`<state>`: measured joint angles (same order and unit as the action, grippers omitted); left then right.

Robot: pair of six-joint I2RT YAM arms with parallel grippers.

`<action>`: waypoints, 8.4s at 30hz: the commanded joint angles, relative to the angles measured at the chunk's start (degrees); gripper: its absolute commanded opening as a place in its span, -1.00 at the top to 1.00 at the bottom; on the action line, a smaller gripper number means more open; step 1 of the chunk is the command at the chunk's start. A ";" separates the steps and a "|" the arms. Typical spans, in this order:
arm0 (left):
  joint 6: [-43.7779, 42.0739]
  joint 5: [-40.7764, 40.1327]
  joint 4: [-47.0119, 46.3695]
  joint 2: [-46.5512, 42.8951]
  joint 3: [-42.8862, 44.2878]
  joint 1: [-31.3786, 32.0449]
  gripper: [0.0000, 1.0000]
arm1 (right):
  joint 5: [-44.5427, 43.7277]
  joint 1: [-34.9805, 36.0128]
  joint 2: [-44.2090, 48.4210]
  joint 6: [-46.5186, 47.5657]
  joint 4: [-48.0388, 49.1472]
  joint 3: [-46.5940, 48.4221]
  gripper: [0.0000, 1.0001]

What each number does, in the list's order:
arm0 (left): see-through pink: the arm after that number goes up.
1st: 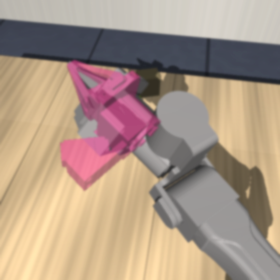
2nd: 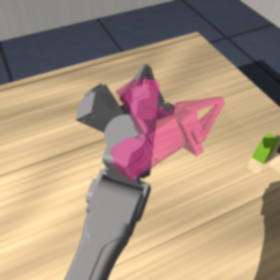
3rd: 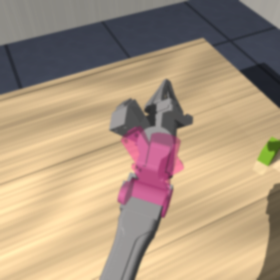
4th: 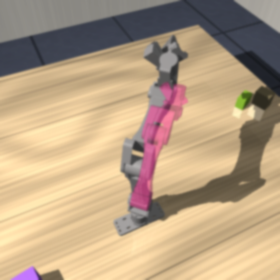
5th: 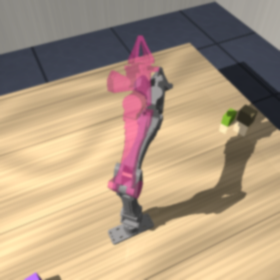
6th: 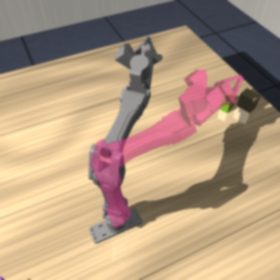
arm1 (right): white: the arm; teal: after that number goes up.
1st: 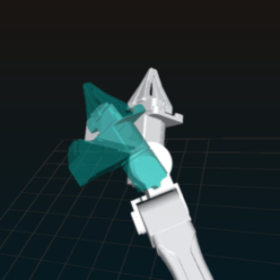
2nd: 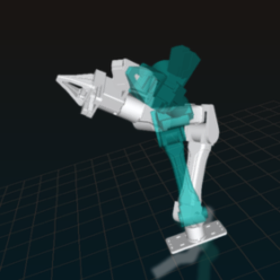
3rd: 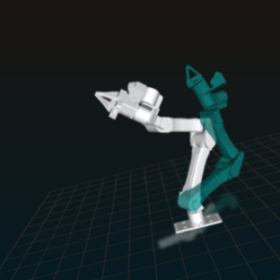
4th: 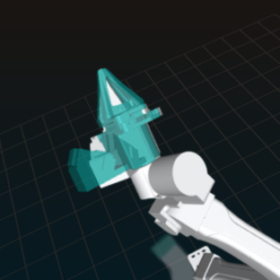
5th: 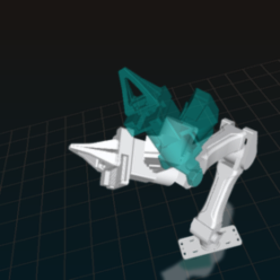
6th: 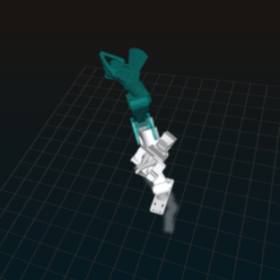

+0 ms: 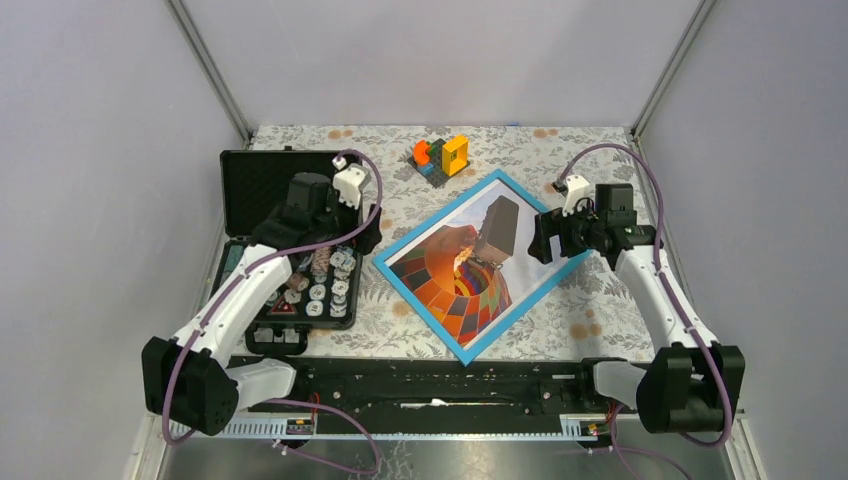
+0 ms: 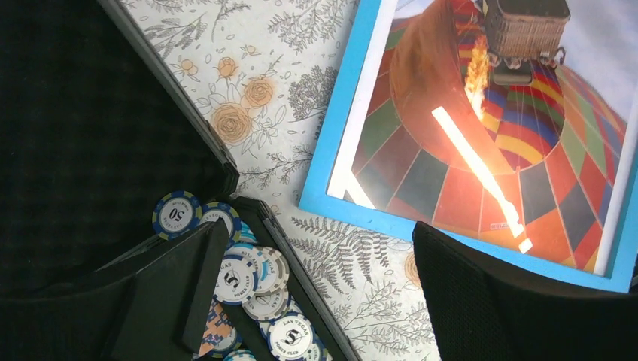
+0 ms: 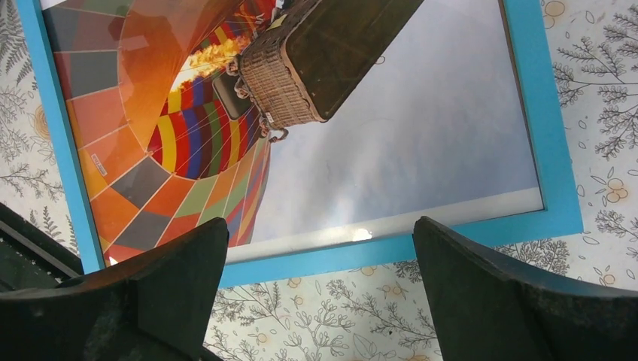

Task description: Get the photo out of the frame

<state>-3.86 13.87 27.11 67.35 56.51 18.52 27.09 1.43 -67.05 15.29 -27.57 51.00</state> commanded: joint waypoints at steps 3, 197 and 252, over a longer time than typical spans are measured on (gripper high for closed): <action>-8.60 0.64 4.33 5.45 2.97 5.74 -0.97 | -0.40 -0.20 -8.84 0.80 1.73 7.43 -0.99; -6.66 1.34 2.94 39.95 30.29 13.16 -0.65 | -1.96 6.13 -20.54 -8.05 -7.24 9.99 -0.88; -23.97 -4.37 -2.82 25.22 4.62 39.22 -0.80 | -17.29 3.14 -36.13 -18.78 -2.10 17.06 0.83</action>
<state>-17.47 7.86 18.31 96.16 62.98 55.51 9.26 4.05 -103.07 -4.64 -25.80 63.86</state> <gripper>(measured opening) 0.895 0.215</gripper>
